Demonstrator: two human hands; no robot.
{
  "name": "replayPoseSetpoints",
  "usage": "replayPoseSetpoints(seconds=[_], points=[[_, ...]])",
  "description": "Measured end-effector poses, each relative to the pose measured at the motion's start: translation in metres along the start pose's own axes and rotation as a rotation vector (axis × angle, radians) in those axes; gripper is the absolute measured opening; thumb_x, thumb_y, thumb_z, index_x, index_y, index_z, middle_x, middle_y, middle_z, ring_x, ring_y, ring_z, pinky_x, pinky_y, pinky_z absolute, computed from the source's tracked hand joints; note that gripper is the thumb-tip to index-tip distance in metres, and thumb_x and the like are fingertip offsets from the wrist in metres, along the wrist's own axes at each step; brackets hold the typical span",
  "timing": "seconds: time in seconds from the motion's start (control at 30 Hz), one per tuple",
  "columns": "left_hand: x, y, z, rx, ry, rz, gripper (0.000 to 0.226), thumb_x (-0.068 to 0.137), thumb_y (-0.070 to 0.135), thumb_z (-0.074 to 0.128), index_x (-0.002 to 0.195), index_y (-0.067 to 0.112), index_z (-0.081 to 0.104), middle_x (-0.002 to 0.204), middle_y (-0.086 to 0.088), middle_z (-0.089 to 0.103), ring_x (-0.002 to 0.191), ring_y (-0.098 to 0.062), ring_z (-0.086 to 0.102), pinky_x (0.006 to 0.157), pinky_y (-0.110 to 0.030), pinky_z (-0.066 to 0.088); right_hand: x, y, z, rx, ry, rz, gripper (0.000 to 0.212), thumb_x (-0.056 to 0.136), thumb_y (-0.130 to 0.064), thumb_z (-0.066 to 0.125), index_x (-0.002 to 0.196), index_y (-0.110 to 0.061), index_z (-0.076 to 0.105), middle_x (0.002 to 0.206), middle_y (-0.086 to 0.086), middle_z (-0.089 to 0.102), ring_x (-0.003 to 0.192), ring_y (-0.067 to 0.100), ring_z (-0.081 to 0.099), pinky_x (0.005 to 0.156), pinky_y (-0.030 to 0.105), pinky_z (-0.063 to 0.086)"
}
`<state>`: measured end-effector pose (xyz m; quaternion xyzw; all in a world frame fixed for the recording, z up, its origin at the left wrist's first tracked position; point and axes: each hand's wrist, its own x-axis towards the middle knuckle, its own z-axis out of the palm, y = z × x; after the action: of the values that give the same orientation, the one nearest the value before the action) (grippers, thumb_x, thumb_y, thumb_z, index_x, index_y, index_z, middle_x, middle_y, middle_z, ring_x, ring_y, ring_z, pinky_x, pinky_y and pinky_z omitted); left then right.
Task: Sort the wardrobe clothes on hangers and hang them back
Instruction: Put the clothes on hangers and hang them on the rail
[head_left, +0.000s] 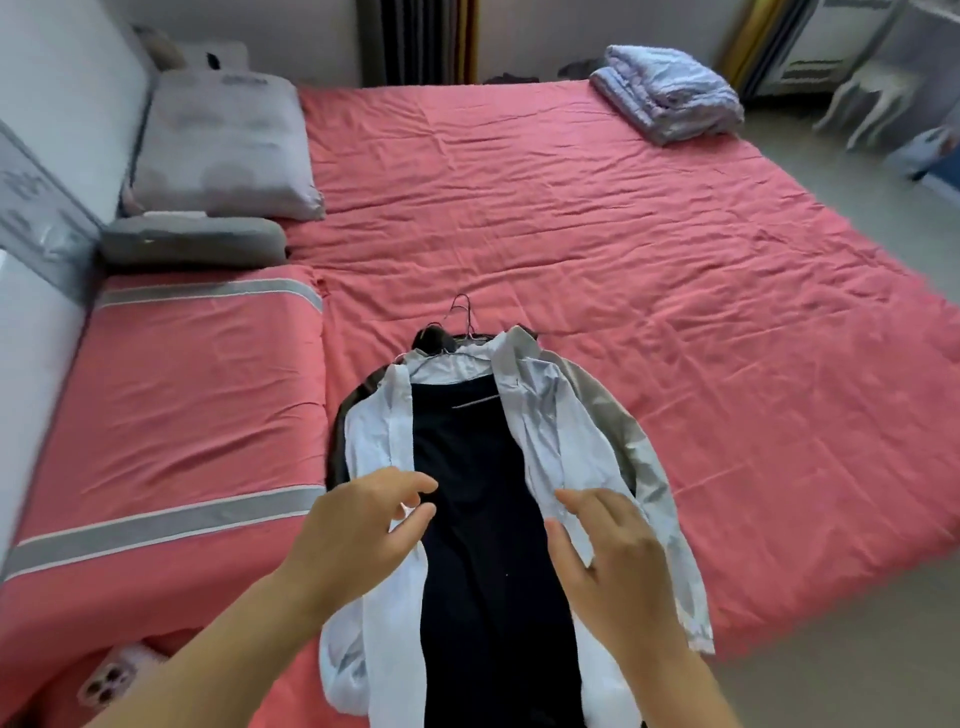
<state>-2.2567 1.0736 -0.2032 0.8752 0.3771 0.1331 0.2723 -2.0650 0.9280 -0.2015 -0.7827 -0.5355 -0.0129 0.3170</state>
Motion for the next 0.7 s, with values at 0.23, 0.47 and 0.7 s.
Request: replayPoseSetpoints(seconds=[0.23, 0.47, 0.7], points=[[0.082, -0.011, 0.041, 0.030, -0.035, -0.322, 0.018, 0.089, 0.033, 0.059, 0.106, 0.038, 0.064, 0.086, 0.026, 0.058, 0.076, 0.008, 0.056, 0.062, -0.008, 0.035, 0.102, 0.096, 0.071, 0.060, -0.145, -0.035, 0.033, 0.081, -0.035, 0.048, 0.095, -0.013, 0.070, 0.087, -0.004, 0.063, 0.082, 0.011, 0.060, 0.069, 0.016, 0.046], [0.157, -0.045, 0.090, 0.006, -0.060, -0.502, 0.019, 0.089, 0.035, 0.057, 0.107, 0.039, 0.063, 0.088, 0.029, 0.056, 0.082, 0.006, 0.057, 0.071, -0.016, 0.042, 0.195, 0.178, 0.176, 0.080, -0.305, 0.016, 0.025, 0.075, -0.015, 0.077, 0.097, -0.007, 0.069, 0.090, 0.004, 0.066, 0.081, 0.027, 0.063, 0.064, 0.026, 0.046], [0.189, -0.086, 0.126, -0.003, -0.082, -0.624, 0.017, 0.088, 0.034, 0.059, 0.104, 0.039, 0.064, 0.089, 0.028, 0.057, 0.083, 0.006, 0.057, 0.068, -0.010, 0.037, 0.241, 0.224, 0.279, -0.013, -0.342, -0.018, 0.029, 0.062, -0.009, 0.083, 0.086, -0.002, 0.068, 0.088, 0.013, 0.067, 0.081, 0.039, 0.063, 0.068, 0.040, 0.051]])
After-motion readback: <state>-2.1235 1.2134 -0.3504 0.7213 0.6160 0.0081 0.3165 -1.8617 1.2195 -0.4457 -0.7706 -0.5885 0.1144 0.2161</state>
